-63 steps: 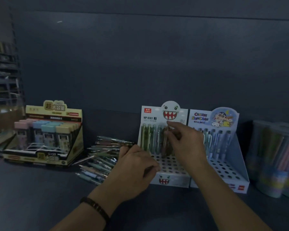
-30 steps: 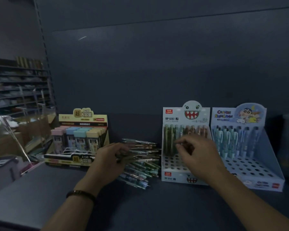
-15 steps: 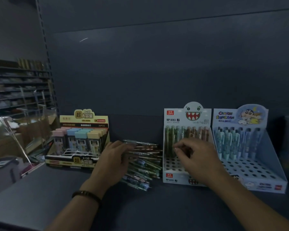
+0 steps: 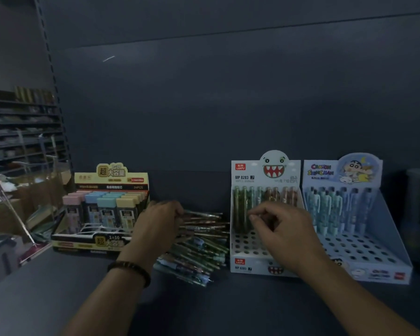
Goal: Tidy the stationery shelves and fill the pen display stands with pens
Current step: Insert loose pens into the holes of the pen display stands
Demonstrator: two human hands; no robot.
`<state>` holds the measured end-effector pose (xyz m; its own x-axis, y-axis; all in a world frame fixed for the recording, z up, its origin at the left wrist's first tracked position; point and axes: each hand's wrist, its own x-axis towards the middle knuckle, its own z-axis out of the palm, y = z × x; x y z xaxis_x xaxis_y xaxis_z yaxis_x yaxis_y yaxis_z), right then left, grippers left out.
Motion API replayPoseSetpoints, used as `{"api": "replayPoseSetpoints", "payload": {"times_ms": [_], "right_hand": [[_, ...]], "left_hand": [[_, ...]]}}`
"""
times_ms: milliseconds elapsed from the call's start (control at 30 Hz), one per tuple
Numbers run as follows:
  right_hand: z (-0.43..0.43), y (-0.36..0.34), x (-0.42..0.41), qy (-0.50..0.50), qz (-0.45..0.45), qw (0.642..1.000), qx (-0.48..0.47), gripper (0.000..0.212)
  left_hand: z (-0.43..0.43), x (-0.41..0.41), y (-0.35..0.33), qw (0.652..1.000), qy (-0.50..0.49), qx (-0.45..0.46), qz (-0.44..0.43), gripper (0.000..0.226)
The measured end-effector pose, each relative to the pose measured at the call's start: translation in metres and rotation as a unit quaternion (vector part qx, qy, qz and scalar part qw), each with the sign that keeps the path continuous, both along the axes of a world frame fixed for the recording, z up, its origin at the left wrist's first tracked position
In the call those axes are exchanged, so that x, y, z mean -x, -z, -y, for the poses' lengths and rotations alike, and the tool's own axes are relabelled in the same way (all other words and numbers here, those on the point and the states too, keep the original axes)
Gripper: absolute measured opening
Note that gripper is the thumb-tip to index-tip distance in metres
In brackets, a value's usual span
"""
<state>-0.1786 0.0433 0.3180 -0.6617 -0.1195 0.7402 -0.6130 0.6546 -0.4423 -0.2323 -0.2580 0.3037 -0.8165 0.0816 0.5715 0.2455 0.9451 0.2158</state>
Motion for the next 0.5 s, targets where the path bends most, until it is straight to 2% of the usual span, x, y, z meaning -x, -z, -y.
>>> {"api": "replayPoseSetpoints", "payload": {"times_ms": [167,500], "right_hand": [[0.003,0.0,-0.002,-0.005,0.001,1.0,0.009,0.011],[0.0,-0.002,-0.004,-0.006,0.026,0.999,0.028,0.014]], "left_hand": [[-0.006,-0.006,0.007,0.999,-0.008,0.052,0.004,0.03],[-0.015,-0.008,0.009,0.996,-0.023,0.086,-0.005,0.011]]}}
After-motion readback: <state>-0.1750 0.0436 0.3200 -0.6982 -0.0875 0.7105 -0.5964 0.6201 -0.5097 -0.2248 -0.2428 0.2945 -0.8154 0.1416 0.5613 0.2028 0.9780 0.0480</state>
